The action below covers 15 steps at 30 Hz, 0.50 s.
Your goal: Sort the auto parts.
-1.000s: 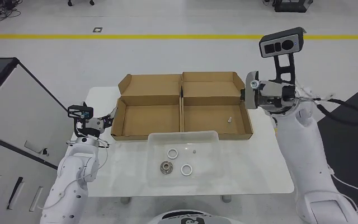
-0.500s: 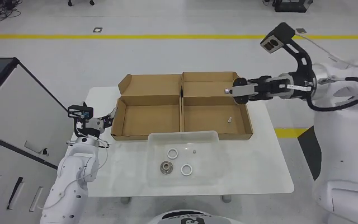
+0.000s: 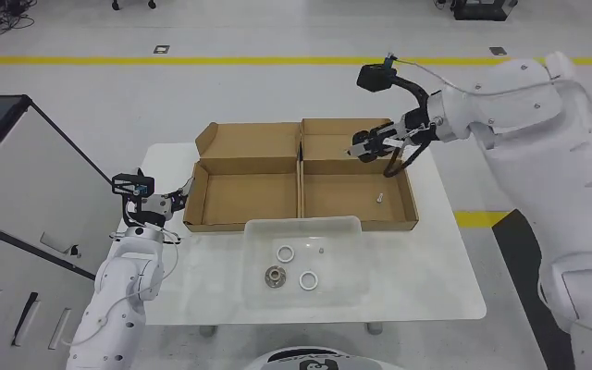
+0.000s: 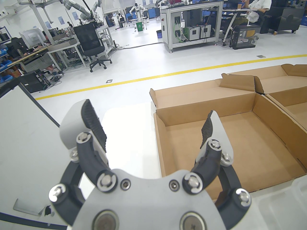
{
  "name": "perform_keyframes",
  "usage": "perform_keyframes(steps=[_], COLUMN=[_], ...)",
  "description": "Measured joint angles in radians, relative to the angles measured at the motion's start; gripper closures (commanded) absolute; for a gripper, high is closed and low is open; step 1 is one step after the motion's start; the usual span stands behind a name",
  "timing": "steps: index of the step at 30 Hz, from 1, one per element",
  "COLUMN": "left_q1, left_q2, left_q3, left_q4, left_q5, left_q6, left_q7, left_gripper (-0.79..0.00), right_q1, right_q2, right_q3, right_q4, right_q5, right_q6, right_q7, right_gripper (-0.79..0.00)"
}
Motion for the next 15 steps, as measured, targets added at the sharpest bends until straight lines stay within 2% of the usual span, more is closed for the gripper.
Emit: perform_keyframes(steps=[8, 15], left_q1=[0.000, 0.000], left_q2=[0.000, 0.000], left_q3=[0.000, 0.000], left_q4=[0.000, 0.000], left_q5=[0.000, 0.000], left_q6=[0.000, 0.000], left_q7=[0.000, 0.000], left_gripper=[-0.785, -0.785], right_q1=[0.080, 0.112], right_q2=[0.042, 0.038], right_q3=[-0.185, -0.314], right_q4=[0.072, 0.120], right_q5=[-0.098, -0.174], right_q6=[-0.024, -0.031], right_q7=[0.000, 0.000], right_gripper=[0.000, 0.000])
